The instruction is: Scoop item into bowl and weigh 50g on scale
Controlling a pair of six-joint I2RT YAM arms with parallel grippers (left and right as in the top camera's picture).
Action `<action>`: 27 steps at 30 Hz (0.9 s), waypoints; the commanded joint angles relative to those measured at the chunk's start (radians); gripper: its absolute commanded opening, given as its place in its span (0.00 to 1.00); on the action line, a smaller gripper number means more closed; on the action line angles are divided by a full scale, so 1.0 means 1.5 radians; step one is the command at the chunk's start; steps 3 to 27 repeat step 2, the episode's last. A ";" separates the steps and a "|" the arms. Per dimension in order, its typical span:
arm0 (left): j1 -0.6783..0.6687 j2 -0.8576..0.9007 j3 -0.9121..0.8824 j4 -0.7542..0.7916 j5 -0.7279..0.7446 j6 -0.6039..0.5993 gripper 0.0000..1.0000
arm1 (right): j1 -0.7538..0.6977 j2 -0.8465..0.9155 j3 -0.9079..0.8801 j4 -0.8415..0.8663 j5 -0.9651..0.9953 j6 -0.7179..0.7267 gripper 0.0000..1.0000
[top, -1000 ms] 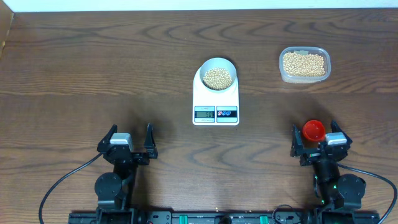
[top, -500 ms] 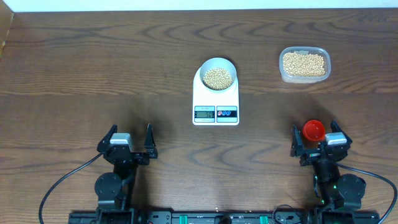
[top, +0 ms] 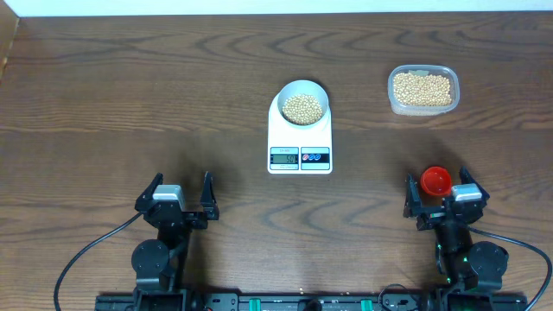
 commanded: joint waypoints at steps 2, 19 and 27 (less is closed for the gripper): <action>0.003 -0.005 -0.012 -0.024 -0.002 -0.001 0.99 | 0.004 -0.005 -0.002 -0.001 0.002 -0.008 0.99; 0.003 -0.005 -0.012 -0.024 -0.002 -0.001 0.99 | 0.004 -0.005 -0.002 -0.001 0.002 -0.008 0.99; 0.003 -0.005 -0.012 -0.024 -0.002 -0.001 0.99 | 0.004 -0.005 -0.002 -0.001 0.002 -0.008 0.99</action>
